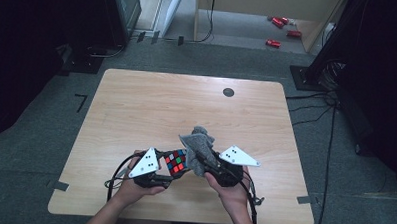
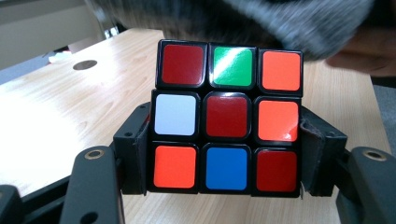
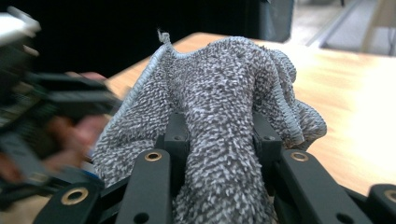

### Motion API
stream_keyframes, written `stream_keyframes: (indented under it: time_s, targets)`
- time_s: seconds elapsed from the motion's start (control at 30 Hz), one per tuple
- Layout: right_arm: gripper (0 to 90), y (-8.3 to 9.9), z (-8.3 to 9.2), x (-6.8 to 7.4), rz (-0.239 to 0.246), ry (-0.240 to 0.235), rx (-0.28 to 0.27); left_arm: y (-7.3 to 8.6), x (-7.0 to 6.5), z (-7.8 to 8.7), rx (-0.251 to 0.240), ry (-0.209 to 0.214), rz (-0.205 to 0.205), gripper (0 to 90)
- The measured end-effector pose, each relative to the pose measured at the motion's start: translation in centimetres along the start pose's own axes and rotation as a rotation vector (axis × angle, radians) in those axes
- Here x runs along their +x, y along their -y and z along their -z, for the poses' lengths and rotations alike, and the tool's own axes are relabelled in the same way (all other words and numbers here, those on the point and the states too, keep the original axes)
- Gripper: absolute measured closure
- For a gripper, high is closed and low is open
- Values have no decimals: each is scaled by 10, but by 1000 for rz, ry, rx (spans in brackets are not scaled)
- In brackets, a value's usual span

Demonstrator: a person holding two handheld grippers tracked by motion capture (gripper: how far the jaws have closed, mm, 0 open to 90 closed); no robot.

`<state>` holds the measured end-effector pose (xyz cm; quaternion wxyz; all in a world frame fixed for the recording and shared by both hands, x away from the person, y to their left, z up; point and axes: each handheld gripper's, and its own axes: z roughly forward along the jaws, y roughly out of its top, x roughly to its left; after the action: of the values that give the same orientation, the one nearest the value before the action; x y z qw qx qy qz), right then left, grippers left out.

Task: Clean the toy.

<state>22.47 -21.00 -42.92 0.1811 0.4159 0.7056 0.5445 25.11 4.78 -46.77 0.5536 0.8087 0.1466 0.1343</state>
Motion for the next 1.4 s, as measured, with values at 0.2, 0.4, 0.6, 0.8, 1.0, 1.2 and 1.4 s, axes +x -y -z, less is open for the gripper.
stream_keyframes:
  time_s: [0.2,0.4,0.6,0.8,1.0,1.2,1.4]
  targets:
    - [671,-5,1,20,66,-76,-30,-1,-2,-1,-2,4,-4,340]
    - [671,5,-7,10,47,-33,12,-2,-1,2,-14,-9,-4,341]
    - [671,11,-11,-6,11,16,57,-1,1,3,-15,-12,1,340]
    - [672,4,-4,-2,13,16,13,1,1,0,4,-9,-1,341]
    - [671,-4,1,17,59,-50,-28,0,-2,-1,3,5,0,340]
    - [666,4,-7,11,46,-59,16,-1,-1,2,-3,6,2,341]
    - [666,10,-10,-4,20,-2,54,-2,2,5,-24,7,19,342]
